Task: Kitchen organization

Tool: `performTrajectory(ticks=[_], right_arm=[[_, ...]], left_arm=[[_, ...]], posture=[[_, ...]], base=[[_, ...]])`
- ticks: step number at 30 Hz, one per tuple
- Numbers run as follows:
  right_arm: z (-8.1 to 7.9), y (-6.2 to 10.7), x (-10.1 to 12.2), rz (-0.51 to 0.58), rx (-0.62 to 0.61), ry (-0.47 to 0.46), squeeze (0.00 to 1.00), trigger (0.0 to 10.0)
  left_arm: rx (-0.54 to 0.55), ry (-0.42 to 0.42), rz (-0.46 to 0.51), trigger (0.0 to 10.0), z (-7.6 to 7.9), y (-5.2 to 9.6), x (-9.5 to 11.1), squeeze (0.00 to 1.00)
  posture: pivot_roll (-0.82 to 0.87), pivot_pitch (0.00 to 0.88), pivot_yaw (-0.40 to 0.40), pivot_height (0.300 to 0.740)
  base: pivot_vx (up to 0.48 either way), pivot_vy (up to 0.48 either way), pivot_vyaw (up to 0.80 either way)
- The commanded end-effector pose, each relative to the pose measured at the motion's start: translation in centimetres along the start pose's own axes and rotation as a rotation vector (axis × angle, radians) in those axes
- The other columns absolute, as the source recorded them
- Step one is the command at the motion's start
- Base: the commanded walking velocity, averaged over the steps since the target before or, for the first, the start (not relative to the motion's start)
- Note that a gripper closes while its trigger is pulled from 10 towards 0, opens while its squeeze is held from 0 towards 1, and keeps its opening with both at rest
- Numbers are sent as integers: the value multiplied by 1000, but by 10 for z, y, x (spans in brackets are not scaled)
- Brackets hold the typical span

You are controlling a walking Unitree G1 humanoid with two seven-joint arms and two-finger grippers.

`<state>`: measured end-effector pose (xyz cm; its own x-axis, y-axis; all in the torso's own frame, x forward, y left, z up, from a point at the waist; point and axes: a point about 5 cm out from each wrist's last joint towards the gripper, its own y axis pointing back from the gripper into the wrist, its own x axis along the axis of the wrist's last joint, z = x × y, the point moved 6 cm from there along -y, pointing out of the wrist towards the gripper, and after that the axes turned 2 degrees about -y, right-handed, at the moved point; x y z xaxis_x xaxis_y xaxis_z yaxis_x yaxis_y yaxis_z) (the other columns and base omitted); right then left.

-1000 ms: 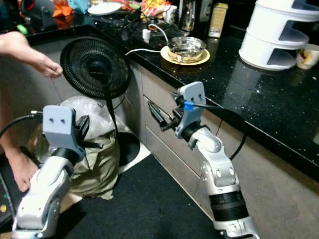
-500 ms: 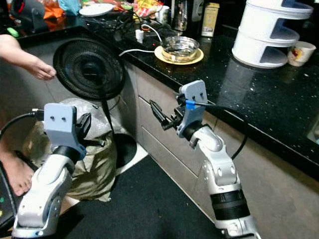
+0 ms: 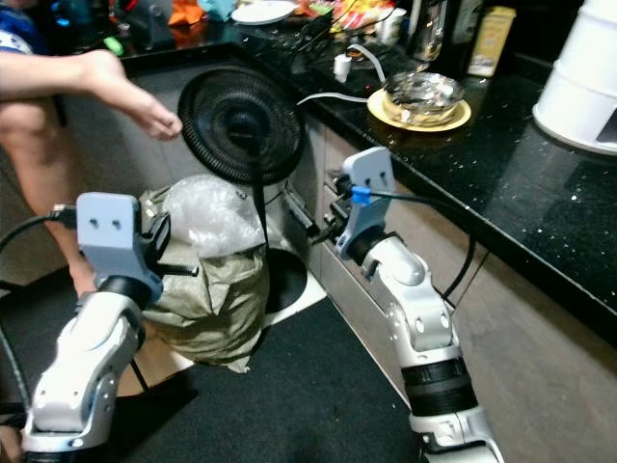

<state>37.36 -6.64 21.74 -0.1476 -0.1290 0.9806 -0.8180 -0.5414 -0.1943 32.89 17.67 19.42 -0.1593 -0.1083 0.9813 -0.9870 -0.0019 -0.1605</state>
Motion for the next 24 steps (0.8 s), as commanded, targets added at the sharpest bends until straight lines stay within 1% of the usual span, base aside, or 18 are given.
performTrajectory(ticks=[1,4,10,11,13,15,19,21,24], right_arm=[[6,1,-6,-23,-23,-7,0,10000],[6,1,-6,-23,-27,-5,0,10000],[4,-3,0,-5,-24,-3,0,10000],[2,-5,2,-1,-19,6,0,10000],[1,-7,0,-22,-18,73,0,10000],[-1,-8,0,-26,-9,110,0,10000],[4,-8,0,-34,-40,140,0,10000],[4,-8,-1,-42,-39,172,0,10000],[3,-9,-1,-41,-38,174,0,10000]], left_arm=[[-13,3,-6,10000,3,-1,-1,0],[-40,2,3,10000,7,-1,1,0],[-42,5,18,10000,7,-1,6,0],[-42,4,19,10000,7,-1,6,0],[-45,3,19,10000,8,-2,6,0],[-56,4,21,10000,11,-4,6,0],[-61,5,30,10000,12,-5,9,0],[-64,6,29,10000,12,-5,9,0],[-64,6,28,10000,12,-5,9,0]], posture=[[89,0,-38,740],[90,0,-40,740],[91,0,-39,740],[90,0,-39,740],[87,0,-40,740],[84,0,-41,740],[84,0,-41,740],[86,0,-41,740],[87,0,-42,740]], base=[[0,0,0],[0,0,0],[0,0,0],[0,0,0],[240,0,0],[249,0,0],[262,0,0],[285,0,0],[310,0,0]])
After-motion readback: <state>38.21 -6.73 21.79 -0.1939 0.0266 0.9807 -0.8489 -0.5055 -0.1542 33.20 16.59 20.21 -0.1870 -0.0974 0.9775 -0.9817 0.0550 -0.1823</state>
